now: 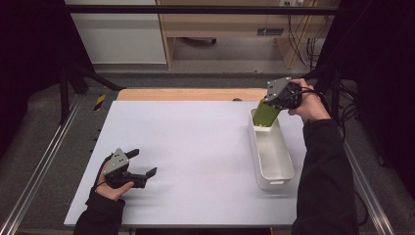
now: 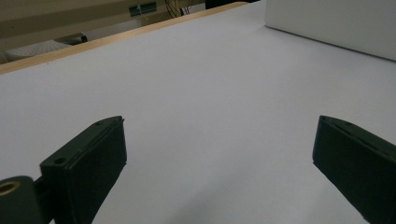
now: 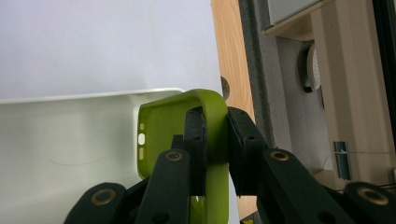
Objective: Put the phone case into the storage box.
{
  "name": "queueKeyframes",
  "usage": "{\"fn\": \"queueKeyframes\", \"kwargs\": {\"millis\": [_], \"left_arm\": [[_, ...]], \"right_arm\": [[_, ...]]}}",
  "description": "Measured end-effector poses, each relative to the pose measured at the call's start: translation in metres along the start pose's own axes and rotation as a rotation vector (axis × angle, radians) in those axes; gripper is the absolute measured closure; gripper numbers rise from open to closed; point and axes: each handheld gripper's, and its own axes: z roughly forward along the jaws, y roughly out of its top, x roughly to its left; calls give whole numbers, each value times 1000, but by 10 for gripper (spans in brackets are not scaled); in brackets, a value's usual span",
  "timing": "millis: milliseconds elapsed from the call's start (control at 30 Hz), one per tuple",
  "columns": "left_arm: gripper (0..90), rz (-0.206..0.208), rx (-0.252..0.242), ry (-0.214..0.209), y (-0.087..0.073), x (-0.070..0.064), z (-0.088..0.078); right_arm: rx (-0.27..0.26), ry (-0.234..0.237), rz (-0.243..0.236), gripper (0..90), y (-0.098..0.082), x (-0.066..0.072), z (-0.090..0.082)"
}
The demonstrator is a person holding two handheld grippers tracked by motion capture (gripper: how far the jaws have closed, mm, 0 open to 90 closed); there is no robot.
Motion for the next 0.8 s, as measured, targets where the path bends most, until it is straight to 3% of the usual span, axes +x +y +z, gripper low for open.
{"fn": "queueKeyframes", "kwargs": {"millis": [400,800], "left_arm": [[29,5,8,1,-1,0,1],[29,8,10,1,-1,0,1]], "right_arm": [[10,35,-48,787,1,-2,18],[4,53,-77,786,-1,-2,22]]}}
